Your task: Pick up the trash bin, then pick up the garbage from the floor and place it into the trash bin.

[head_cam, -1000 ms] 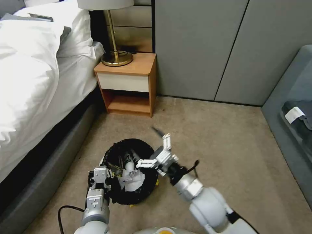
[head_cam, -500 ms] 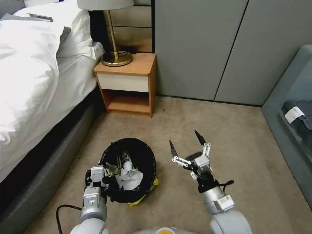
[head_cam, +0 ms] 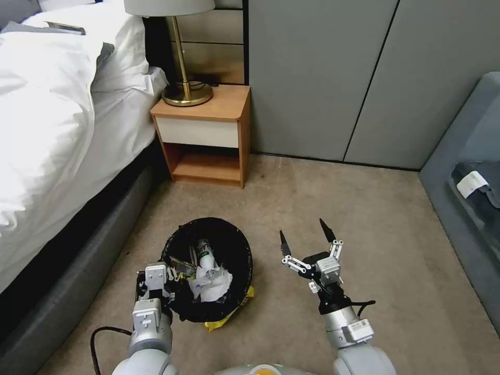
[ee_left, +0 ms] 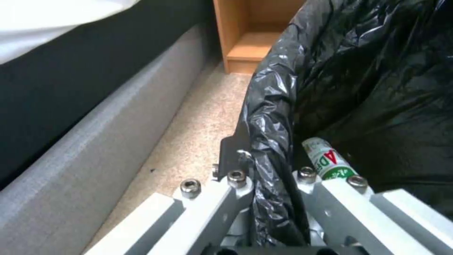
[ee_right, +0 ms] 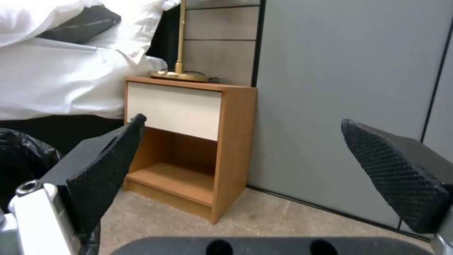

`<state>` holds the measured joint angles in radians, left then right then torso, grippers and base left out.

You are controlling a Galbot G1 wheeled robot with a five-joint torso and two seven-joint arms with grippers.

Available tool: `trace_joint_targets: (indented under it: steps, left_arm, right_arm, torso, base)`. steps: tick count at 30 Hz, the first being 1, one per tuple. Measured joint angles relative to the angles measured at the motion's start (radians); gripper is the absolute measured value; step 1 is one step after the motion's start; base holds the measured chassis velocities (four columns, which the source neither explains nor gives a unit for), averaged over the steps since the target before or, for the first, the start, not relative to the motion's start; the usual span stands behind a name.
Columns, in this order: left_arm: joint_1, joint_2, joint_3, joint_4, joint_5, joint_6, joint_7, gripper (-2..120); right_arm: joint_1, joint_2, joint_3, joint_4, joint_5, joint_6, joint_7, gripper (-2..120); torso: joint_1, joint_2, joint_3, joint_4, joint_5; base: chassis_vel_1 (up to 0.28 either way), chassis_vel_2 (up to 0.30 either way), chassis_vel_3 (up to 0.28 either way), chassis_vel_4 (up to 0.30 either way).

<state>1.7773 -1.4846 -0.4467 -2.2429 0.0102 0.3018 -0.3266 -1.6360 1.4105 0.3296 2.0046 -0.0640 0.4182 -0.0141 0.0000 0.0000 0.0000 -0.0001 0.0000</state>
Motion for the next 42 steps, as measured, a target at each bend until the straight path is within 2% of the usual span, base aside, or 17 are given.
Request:
trace_joint_targets:
  steps: [16,42]
  left_arm:
    - [0.0,-0.003,0.003,-0.007,0.005,0.002,0.0,1]
    - [0.001,0.002,-0.001,-0.018,0.003,0.005,0.0,1]
  right_arm:
    - [0.009,-0.005,0.002,-0.001,0.003,-0.004,-0.002,100]
    - [0.014,-0.023,-0.003,0.0,-0.006,-0.015,-0.01,100]
  torso:
    - [0.0,0.0,0.0,0.0,0.0]
    - [0.0,0.0,0.0,0.0002,0.0]
  base:
    - [0.052,0.062,0.058,0.058]
    - [0.12,0.122,0.119,0.125]
